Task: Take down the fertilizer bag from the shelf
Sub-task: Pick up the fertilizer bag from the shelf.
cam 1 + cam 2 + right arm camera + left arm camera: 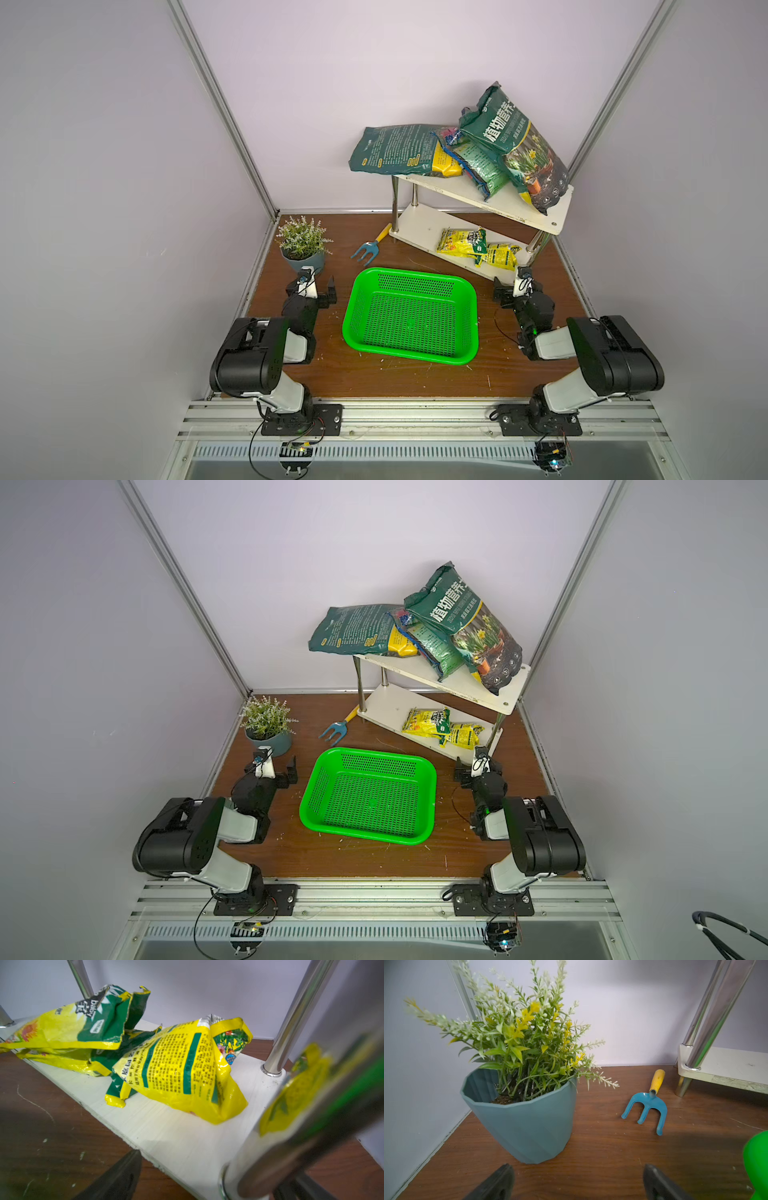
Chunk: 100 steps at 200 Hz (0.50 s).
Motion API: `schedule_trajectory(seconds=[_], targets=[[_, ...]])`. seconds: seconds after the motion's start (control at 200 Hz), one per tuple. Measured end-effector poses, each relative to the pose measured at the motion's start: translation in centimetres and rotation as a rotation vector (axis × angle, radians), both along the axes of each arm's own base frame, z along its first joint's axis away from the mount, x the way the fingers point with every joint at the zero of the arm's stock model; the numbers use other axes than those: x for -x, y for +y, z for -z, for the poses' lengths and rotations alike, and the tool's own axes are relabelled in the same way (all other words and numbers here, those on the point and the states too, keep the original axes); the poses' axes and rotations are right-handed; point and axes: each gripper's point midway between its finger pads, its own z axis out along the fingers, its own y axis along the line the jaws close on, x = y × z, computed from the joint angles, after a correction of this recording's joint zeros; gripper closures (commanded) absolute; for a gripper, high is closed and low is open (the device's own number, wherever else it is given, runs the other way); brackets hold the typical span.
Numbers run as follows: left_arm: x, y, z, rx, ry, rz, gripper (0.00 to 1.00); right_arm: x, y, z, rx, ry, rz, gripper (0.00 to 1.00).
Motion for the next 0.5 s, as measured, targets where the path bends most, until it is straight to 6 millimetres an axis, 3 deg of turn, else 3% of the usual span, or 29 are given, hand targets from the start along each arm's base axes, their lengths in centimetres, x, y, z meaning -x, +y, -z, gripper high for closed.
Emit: schedule_trajectory(seconds=[0.5], targets=[[0.01, 0.26, 0.06, -0.007, 0.002, -0.022, 0.0, 0.0, -0.01, 0.0, 0.0, 0.0, 0.0, 0.01]])
